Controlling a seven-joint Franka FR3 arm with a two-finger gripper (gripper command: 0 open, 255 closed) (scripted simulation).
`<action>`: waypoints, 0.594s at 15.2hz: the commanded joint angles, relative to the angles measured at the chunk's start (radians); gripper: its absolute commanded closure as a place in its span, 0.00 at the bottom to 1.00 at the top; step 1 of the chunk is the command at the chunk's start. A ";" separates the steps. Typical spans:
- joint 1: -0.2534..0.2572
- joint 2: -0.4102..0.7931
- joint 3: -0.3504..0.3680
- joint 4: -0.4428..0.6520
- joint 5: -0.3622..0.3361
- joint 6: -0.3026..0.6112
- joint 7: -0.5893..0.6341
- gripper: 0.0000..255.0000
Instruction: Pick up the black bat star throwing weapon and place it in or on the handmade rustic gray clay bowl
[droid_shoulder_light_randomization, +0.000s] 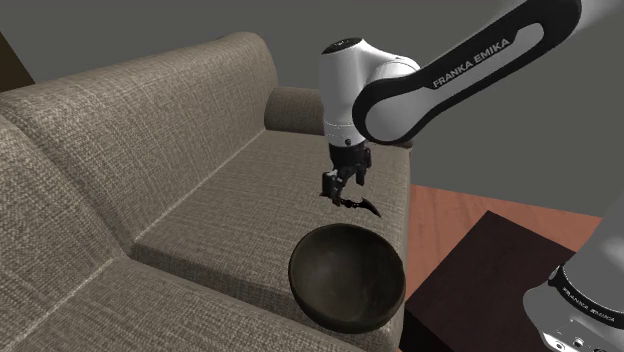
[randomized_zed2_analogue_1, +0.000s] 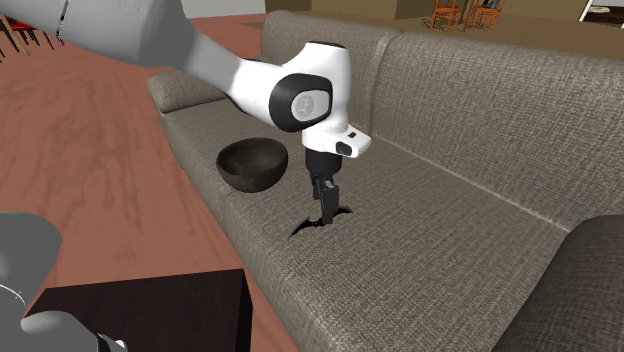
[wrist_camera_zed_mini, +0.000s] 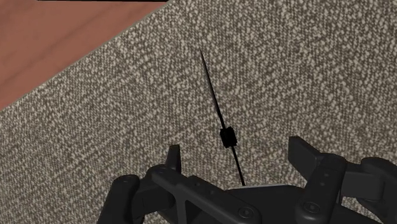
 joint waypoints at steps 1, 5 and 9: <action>0.000 0.015 -0.001 -0.016 -0.009 0.030 0.007 0.00; -0.001 0.033 -0.002 -0.033 -0.021 0.063 0.015 0.00; -0.001 0.033 -0.003 -0.033 -0.021 0.063 0.015 0.00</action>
